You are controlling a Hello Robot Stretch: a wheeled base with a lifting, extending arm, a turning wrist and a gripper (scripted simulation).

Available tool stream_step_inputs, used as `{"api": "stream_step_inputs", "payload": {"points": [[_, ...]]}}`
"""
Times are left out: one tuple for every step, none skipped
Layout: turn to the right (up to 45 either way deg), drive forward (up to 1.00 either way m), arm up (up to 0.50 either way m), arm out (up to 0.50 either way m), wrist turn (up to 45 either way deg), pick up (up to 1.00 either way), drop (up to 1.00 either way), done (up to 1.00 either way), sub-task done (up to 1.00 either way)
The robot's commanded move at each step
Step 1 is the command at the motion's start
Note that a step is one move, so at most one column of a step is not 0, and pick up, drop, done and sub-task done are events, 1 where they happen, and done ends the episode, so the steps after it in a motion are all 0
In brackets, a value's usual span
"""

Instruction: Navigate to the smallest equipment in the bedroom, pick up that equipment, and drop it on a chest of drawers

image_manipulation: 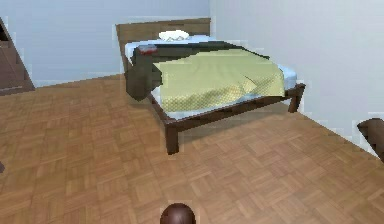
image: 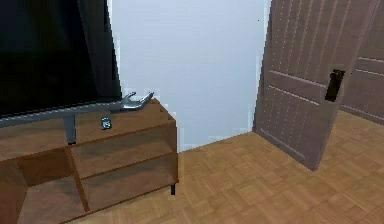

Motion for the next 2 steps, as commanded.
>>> {"api": "stream_step_inputs", "payload": {"points": [[0.0, 0.00, 0.00, 0.00, 45.0, 0.00, 0.00, 0.00, 0.00], [0.0, 0.00, 0.00, 0.00, 45.0, 0.00, 0.00, 0.00, 0.00]]}}
